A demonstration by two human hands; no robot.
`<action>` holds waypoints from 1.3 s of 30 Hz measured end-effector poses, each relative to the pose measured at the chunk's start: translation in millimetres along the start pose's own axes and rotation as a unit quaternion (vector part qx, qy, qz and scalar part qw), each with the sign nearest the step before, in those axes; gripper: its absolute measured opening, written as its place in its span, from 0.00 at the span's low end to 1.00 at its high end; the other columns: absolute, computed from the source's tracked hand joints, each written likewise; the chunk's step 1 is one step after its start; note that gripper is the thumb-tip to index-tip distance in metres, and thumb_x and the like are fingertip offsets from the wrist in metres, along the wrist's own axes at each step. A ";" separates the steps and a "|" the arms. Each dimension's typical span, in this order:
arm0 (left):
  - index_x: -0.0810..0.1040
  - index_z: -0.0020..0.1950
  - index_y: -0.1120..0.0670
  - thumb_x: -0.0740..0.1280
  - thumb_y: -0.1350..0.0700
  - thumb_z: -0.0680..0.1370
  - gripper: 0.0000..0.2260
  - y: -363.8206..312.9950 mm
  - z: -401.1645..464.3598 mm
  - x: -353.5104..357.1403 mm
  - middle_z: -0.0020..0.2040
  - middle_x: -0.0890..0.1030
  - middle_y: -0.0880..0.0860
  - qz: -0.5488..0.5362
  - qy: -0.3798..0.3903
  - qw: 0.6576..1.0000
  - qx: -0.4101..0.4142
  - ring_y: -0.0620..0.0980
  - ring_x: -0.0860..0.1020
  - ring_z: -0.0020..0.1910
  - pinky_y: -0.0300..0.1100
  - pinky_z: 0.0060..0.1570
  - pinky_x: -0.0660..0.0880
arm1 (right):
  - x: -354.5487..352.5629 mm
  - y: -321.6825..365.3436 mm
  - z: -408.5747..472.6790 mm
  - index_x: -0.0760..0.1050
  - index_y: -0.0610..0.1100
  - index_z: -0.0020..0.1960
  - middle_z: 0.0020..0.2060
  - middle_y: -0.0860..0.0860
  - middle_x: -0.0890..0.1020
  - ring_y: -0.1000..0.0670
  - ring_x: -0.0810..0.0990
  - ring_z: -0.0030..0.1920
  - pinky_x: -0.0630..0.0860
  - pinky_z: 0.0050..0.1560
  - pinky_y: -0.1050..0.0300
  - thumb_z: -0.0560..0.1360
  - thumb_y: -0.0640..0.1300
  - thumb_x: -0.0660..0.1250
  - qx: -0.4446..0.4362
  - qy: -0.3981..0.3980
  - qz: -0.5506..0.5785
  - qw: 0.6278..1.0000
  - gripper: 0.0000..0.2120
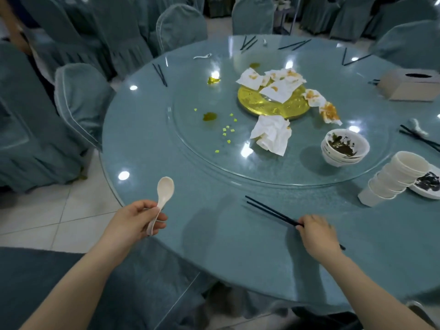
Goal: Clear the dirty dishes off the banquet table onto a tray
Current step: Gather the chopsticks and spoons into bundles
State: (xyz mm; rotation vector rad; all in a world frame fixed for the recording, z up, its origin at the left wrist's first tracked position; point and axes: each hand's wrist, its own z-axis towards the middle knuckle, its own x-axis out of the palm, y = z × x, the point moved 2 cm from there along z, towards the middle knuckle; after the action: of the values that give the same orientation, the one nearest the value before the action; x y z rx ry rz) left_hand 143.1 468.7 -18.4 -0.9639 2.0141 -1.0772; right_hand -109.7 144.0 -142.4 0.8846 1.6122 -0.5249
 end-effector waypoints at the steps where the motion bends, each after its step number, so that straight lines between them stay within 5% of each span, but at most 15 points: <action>1: 0.77 0.49 0.58 0.63 0.61 0.79 0.03 -1.8 -2.3 -12.4 0.38 0.83 0.55 -0.008 -0.005 1.000 0.005 0.48 0.82 0.33 0.42 0.39 0.76 | -2.2 18.7 -4.1 0.70 0.47 0.51 0.51 0.48 0.77 0.45 0.73 0.50 0.67 0.48 0.52 0.81 0.49 0.56 -0.011 -0.001 0.033 0.999 0.08; 4: 0.76 0.49 0.58 0.63 0.62 0.79 0.04 -5.3 -8.6 -48.9 0.38 0.83 0.55 -0.023 -0.023 0.999 0.025 0.49 0.82 0.36 0.42 0.41 0.77 | -13.0 70.8 -19.0 0.66 0.46 0.48 0.43 0.48 0.75 0.45 0.72 0.39 0.67 0.37 0.51 0.81 0.46 0.55 -0.059 -0.011 0.116 0.991 0.06; 10: 0.78 0.46 0.55 0.64 0.61 0.78 0.04 -0.9 -32.9 -159.9 0.37 0.83 0.52 -0.040 -0.073 0.994 0.072 0.47 0.80 0.38 0.40 0.38 0.76 | -43.6 184.7 -58.0 0.70 0.47 0.55 0.44 0.53 0.74 0.45 0.77 0.46 0.70 0.41 0.53 0.80 0.49 0.58 -0.147 -0.044 0.134 0.979 0.08; 15: 0.75 0.50 0.55 0.62 0.59 0.80 0.03 16.6 -70.5 -287.3 0.35 0.84 0.52 -0.068 -0.097 0.987 0.104 0.48 0.83 0.34 0.40 0.35 0.76 | -45.6 339.5 -117.0 0.73 0.45 0.51 0.44 0.50 0.77 0.46 0.76 0.44 0.74 0.44 0.50 0.80 0.48 0.59 -0.218 -0.057 0.151 0.963 0.08; 21: 0.71 0.48 0.54 0.56 0.61 0.81 0.06 58.6 -126.5 -447.9 0.31 0.83 0.52 -0.103 -0.173 0.974 0.108 0.47 0.81 0.28 0.45 0.38 0.77 | -41.0 525.9 -184.8 0.75 0.48 0.50 0.39 0.57 0.76 0.54 0.72 0.39 0.64 0.38 0.62 0.78 0.47 0.63 -0.328 -0.075 0.196 0.921 0.05; 34: 0.73 0.52 0.59 0.57 0.60 0.81 0.06 127.1 -159.9 -650.4 0.34 0.84 0.54 -0.135 -0.298 0.944 0.047 0.49 0.82 0.32 0.43 0.36 0.78 | -11.1 758.8 -223.4 0.75 0.56 0.43 0.33 0.64 0.76 0.66 0.74 0.35 0.65 0.31 0.72 0.75 0.51 0.68 -0.425 0.032 0.152 0.892 0.03; 39: 0.74 0.51 0.58 0.58 0.59 0.81 0.07 139.8 -114.9 -703.2 0.35 0.84 0.55 -0.132 -0.311 0.941 0.023 0.51 0.81 0.32 0.43 0.34 0.77 | 6.1 841.4 -202.6 0.75 0.55 0.41 0.34 0.58 0.80 0.57 0.78 0.36 0.73 0.35 0.62 0.73 0.51 0.69 -0.435 0.051 0.137 0.889 0.04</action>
State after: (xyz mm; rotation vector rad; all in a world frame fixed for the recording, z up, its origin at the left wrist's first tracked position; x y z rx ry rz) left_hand 373.8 1153.8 50.6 -1.3729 1.3644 -0.8043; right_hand 419.0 812.9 6.1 0.4306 1.5479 0.4472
